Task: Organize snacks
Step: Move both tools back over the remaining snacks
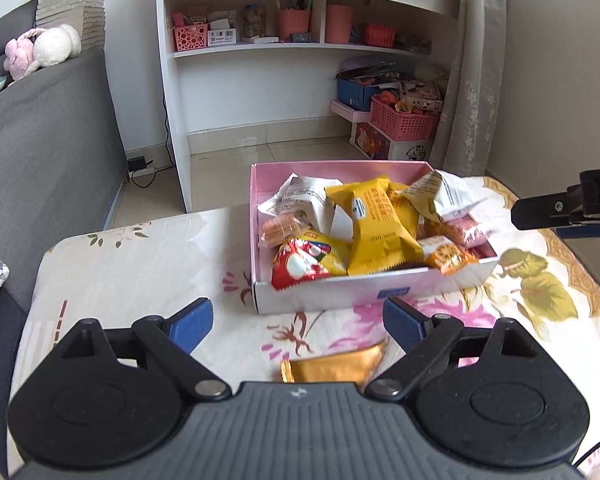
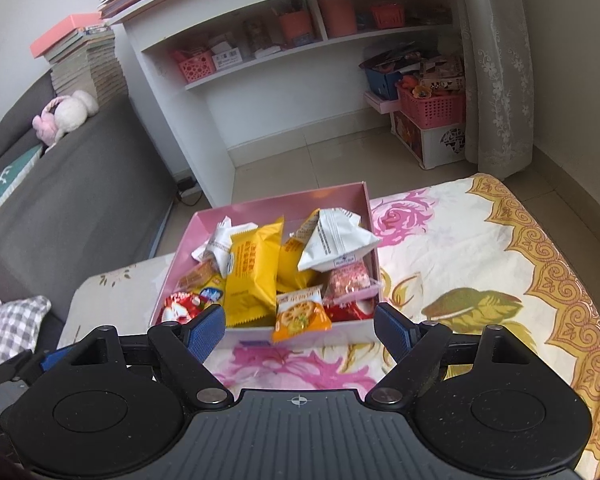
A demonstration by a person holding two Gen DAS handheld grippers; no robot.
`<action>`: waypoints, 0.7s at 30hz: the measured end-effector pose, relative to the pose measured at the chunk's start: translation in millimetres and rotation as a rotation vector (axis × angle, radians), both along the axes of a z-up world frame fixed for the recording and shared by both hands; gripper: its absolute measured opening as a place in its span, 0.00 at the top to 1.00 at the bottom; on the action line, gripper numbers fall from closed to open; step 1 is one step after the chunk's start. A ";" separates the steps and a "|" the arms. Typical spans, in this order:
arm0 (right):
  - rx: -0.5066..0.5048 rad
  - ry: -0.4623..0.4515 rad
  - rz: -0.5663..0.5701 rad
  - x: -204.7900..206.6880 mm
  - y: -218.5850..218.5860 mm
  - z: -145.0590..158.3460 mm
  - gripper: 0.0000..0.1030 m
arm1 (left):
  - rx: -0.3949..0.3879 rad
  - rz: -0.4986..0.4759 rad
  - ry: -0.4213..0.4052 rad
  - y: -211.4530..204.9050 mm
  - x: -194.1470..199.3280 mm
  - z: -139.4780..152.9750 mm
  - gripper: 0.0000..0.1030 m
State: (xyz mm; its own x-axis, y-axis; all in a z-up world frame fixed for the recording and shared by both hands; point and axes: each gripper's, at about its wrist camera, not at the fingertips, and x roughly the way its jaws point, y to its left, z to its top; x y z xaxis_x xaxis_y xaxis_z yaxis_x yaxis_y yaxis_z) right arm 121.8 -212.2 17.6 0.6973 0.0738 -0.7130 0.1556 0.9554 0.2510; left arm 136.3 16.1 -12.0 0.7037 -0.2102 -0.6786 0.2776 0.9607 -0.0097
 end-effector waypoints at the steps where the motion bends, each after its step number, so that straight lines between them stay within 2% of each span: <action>1: -0.004 0.003 0.008 -4.0 2.5 -0.9 0.19 | 0.002 -0.005 -0.001 1.4 -4.5 -0.2 0.11; 4: -0.012 0.010 0.025 -14.4 8.8 -4.2 0.13 | -0.008 -0.021 0.000 7.7 -18.6 -1.2 0.10; 12: -0.001 0.016 0.063 -40.2 17.8 -15.8 0.13 | 0.030 -0.062 -0.020 13.9 -46.9 -3.1 0.06; 16: -0.003 0.019 0.093 -50.8 20.9 -20.6 0.12 | 0.065 -0.113 -0.040 12.8 -57.9 -3.6 0.06; 21: -0.065 0.003 0.133 -67.0 25.8 -31.1 0.09 | 0.063 -0.123 -0.042 19.4 -67.7 -4.5 0.03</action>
State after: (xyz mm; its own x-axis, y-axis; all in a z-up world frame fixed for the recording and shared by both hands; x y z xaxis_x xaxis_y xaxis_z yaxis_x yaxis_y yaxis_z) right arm 54.8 -186.5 -13.5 0.6822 0.1186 -0.7215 0.0275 0.9819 0.1875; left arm 68.6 35.5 -16.5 0.7035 -0.2549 -0.6634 0.3925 0.9175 0.0636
